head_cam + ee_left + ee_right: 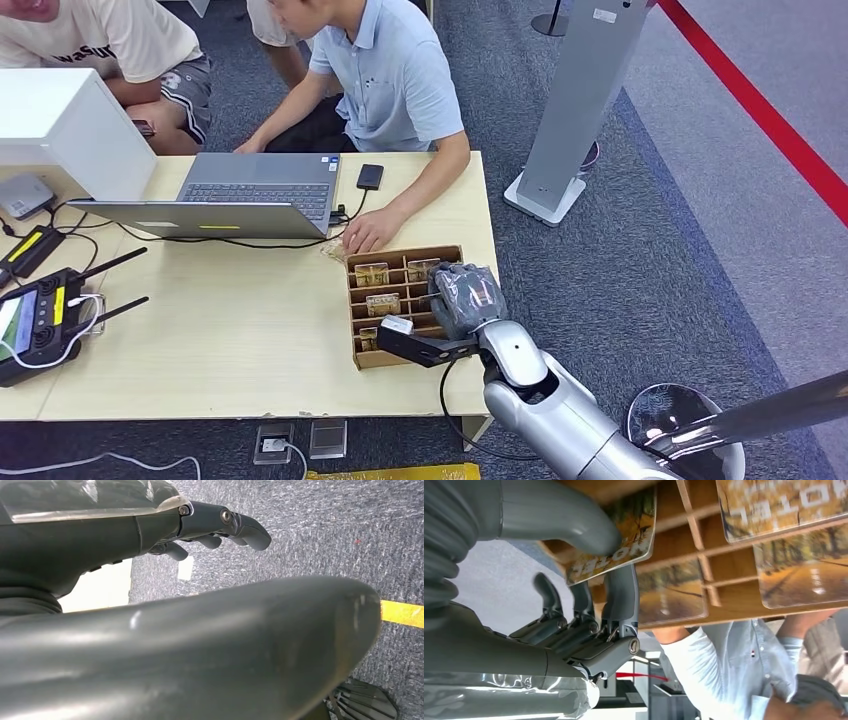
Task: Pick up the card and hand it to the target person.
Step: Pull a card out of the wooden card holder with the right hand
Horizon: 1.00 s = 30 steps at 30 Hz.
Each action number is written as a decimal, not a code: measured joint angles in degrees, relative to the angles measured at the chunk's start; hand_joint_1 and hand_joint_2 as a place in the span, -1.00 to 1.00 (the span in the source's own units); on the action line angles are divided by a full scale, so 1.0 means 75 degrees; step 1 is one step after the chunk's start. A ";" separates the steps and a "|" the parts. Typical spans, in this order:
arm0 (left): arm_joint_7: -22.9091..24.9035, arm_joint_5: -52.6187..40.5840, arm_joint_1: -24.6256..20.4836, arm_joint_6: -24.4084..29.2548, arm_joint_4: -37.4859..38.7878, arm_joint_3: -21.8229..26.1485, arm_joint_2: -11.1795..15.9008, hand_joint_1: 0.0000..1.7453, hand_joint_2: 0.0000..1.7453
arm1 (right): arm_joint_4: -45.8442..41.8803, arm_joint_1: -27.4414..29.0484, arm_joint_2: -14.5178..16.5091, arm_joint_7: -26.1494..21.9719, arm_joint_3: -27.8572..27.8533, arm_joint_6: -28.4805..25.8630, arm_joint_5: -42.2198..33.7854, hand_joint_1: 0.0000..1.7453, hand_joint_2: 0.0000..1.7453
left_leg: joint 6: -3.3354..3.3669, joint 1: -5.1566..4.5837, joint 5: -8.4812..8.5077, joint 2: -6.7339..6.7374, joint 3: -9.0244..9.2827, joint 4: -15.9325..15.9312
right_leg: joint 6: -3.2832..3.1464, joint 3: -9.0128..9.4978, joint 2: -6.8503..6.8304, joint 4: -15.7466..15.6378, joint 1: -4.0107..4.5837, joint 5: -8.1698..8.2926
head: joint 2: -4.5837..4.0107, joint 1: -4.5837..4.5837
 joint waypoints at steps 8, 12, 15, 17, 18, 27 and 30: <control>-0.0036 -0.0055 0.0002 -0.0076 0.0000 0.0001 0.0003 -1.00 -1.00 | -0.0036 0.0021 -0.0043 -0.0015 -0.0052 -0.0069 -0.0012 0.89 1.00 | 0.0001 0.0000 0.0001 0.0000 -0.0002 0.0000 | 0.0000 -0.0001 0.0000 0.0000 0.0000 0.0001 | 0.0000 0.0000; -0.0050 -0.0080 0.0002 -0.0094 0.0000 0.0001 0.0006 -1.00 -1.00 | -0.0152 0.0049 -0.0079 -0.0015 -0.0074 -0.0117 -0.0015 0.98 1.00 | 0.0001 0.0000 0.0000 0.0000 -0.0003 0.0000 | 0.0000 -0.0003 0.0000 0.0000 0.0000 0.0000 | 0.0000 0.0001; -0.0062 -0.0087 0.0002 -0.0112 0.0000 0.0001 0.0006 -1.00 -1.00 | -0.0334 0.0082 -0.0115 -0.0018 -0.0091 -0.0127 -0.0015 1.00 1.00 | 0.0001 0.0000 0.0000 0.0000 -0.0003 0.0000 | 0.0000 -0.0003 0.0000 0.0000 0.0000 0.0000 | 0.0000 0.0000; -0.0084 -0.0097 0.0003 -0.0132 0.0000 0.0002 0.0007 -1.00 -1.00 | -0.0538 0.0119 -0.0145 -0.0023 -0.0114 -0.0149 -0.0014 1.00 1.00 | 0.0001 0.0000 0.0000 0.0000 -0.0003 0.0000 | 0.0000 -0.0003 0.0000 0.0000 0.0000 0.0000 | 0.0000 0.0001; -0.0097 -0.0103 0.0003 -0.0141 0.0000 0.0003 0.0008 -1.00 -1.00 | -0.0666 0.0139 -0.0162 -0.0029 -0.0126 -0.0160 -0.0015 1.00 1.00 | 0.0001 0.0000 0.0000 0.0000 -0.0002 0.0000 | 0.0000 -0.0003 0.0000 0.0000 0.0000 0.0000 | 0.0000 0.0001; -0.0154 -0.0202 0.0005 -0.0162 0.0000 0.0007 0.0028 -1.00 -1.00 | -0.2171 0.0160 -0.0371 -0.0319 -0.0409 -0.0479 -0.0277 1.00 1.00 | 0.0001 0.0000 0.0001 0.0000 -0.0003 0.0000 | 0.0000 -0.0003 0.0000 0.0000 0.0000 0.0001 | 0.0000 0.0001; -0.0165 -0.0251 0.0005 -0.0169 0.0000 0.0007 0.0041 -1.00 -1.00 | -0.2616 -0.0002 -0.0436 -0.0469 -0.0506 -0.0619 -0.0377 1.00 1.00 | 0.0001 0.0000 0.0000 0.0000 -0.0003 0.0000 | 0.0000 -0.0003 0.0001 0.0000 0.0000 0.0001 | 0.0000 0.0001</control>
